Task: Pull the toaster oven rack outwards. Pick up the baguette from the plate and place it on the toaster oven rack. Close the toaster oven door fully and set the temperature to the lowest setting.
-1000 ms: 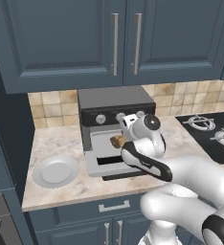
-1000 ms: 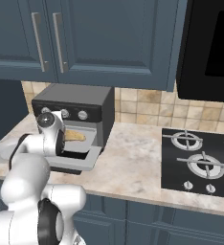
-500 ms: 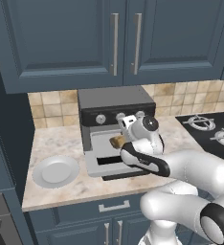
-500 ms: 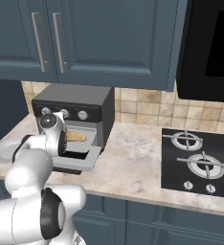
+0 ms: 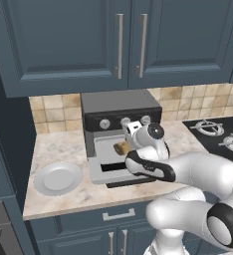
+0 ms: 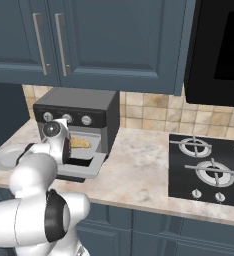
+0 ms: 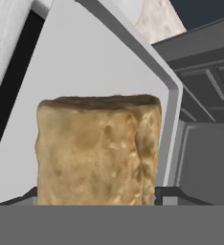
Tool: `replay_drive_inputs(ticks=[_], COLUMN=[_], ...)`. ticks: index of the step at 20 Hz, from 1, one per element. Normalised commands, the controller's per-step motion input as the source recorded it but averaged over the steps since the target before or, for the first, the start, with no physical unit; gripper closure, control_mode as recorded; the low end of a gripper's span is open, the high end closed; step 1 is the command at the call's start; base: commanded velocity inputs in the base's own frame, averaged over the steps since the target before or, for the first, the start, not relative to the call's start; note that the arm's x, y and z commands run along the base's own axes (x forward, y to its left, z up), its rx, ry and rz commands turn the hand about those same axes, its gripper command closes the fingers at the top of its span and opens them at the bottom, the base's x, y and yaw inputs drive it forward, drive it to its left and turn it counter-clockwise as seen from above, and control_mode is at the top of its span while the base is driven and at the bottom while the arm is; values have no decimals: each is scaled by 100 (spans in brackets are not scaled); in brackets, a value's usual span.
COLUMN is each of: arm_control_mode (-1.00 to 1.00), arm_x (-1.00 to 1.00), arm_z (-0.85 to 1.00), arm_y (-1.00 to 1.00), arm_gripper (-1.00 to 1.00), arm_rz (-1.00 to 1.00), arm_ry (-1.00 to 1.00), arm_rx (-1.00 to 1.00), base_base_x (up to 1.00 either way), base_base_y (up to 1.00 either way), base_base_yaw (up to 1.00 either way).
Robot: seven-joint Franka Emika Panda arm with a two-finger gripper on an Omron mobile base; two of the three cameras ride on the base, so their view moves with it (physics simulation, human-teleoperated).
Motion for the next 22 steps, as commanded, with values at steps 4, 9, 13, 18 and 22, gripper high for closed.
replay_drive_inputs(ticks=[4,9,13,18,22], arm_control_mode=[-100,-100,-100,-100,-100], arm_x=[10,11,6,1,0], arm_z=[-13,-15,-7,0,0], arm_y=[1,1,0,0,0], arm_gripper=[100,100,100,-100,-100], arm_rz=[0,0,0,0,0], arm_ry=[0,0,0,0,-1], arm_rx=[0,0,0,0,1], base_base_x=[0,0,0,0,0], base_base_y=[0,0,0,0,0], base_base_yaw=[0,0,0,0,0])
